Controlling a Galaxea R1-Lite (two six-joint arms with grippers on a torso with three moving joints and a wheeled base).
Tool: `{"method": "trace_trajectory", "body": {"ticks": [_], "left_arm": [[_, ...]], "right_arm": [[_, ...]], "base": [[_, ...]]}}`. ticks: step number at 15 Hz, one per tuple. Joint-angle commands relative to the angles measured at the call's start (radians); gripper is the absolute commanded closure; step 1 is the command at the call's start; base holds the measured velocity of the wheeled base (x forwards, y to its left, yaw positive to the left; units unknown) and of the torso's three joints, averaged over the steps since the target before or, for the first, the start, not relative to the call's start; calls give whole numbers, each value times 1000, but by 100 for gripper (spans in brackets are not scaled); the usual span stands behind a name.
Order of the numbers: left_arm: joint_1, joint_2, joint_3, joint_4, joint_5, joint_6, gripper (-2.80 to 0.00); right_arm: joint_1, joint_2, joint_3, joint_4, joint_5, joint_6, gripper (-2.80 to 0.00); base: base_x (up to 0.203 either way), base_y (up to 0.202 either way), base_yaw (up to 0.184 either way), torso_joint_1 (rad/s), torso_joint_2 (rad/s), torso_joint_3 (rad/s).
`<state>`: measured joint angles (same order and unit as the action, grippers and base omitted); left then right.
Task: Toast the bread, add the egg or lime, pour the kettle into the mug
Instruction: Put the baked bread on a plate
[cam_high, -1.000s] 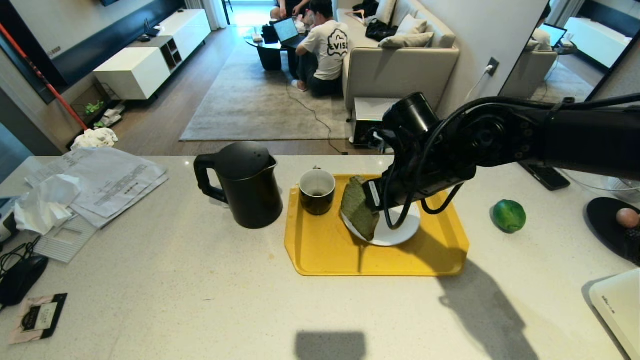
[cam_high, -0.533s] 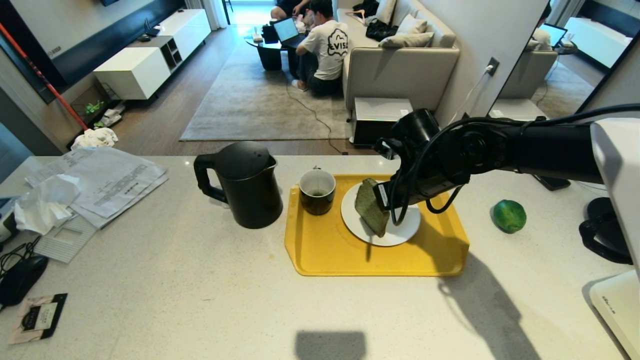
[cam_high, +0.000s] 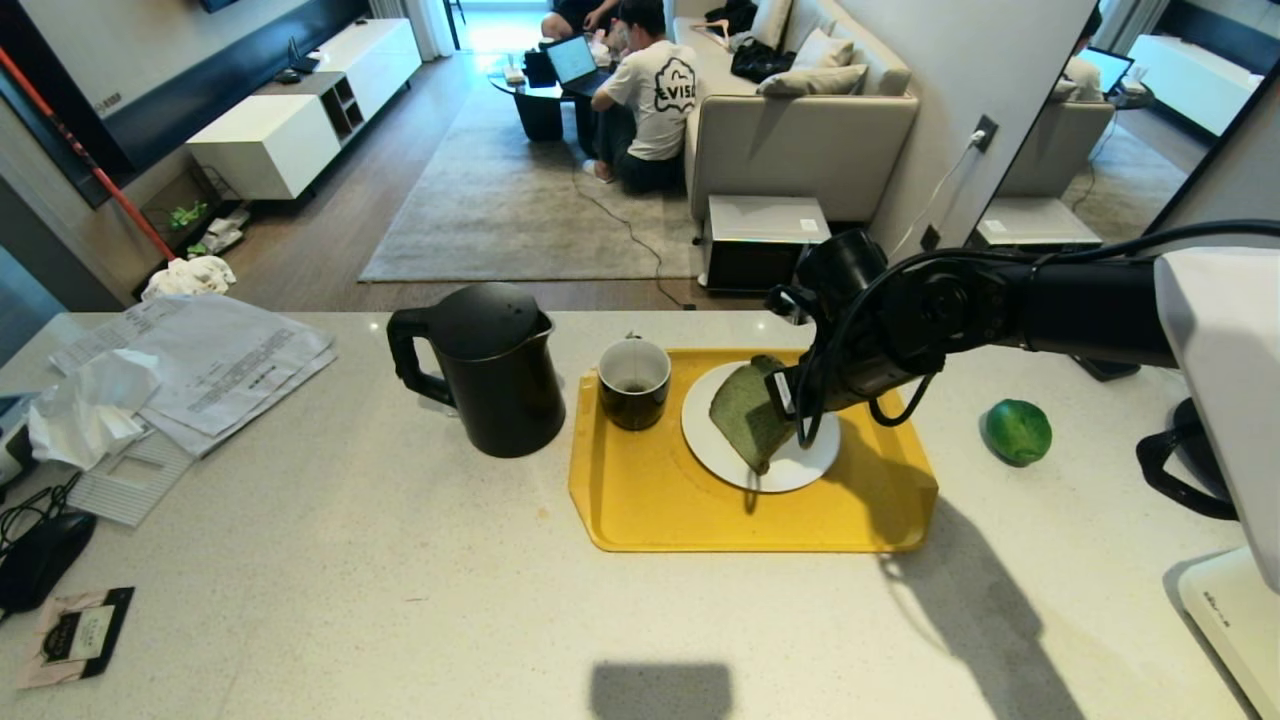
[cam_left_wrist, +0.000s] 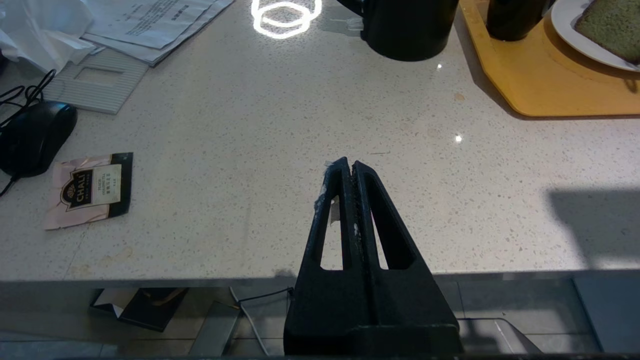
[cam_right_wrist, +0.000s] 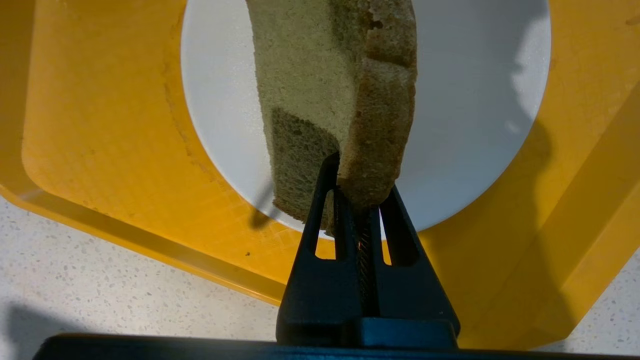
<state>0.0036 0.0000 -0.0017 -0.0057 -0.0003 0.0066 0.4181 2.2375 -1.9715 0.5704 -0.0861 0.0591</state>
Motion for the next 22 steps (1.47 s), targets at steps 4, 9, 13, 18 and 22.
{"method": "trace_trajectory", "body": {"ticks": [4, 9, 13, 18, 22], "left_arm": [[1, 1, 0, 0, 0, 0, 0], [1, 2, 0, 0, 0, 0, 0], [1, 2, 0, 0, 0, 0, 0], [0, 2, 0, 0, 0, 0, 0], [1, 2, 0, 0, 0, 0, 0]], "right_arm": [[-1, 14, 0, 3, -6, -1, 0], [-15, 31, -3, -2, -9, -21, 0], [-35, 39, -3, -90, -50, -56, 0], [-35, 54, -1, -90, -50, -59, 0], [-36, 65, 0, -90, -67, -91, 0]], "base": [[0, 0, 0, 0, 0, 0], [0, 0, 0, 0, 0, 0], [0, 0, 0, 0, 0, 0], [0, 0, 0, 0, 0, 0], [0, 0, 0, 0, 0, 0]]}}
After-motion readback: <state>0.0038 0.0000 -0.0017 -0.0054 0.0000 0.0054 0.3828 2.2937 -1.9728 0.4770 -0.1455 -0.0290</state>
